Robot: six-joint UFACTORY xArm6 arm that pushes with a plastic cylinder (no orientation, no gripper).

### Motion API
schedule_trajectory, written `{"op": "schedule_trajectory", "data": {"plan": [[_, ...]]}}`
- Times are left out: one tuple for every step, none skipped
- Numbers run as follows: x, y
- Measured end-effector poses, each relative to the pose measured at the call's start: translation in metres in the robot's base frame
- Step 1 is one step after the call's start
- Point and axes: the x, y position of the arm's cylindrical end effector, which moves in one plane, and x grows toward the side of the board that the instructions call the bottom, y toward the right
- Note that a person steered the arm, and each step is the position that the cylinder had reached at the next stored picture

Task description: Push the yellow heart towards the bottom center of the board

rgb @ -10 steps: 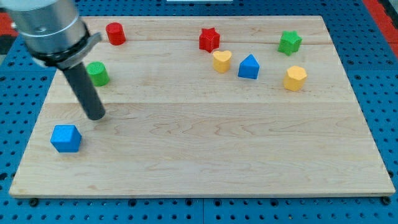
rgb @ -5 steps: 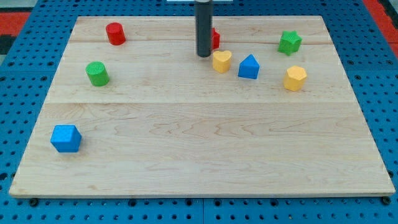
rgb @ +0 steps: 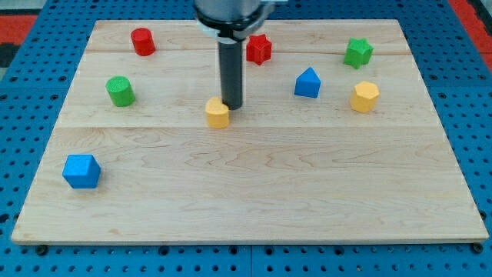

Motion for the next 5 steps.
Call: {"op": "schedule_trajectory", "data": {"plan": [[-0.015, -0.034], [0.008, -0.037], [0.028, -0.021], [0.035, -0.003], [0.036, 0.020]]}}
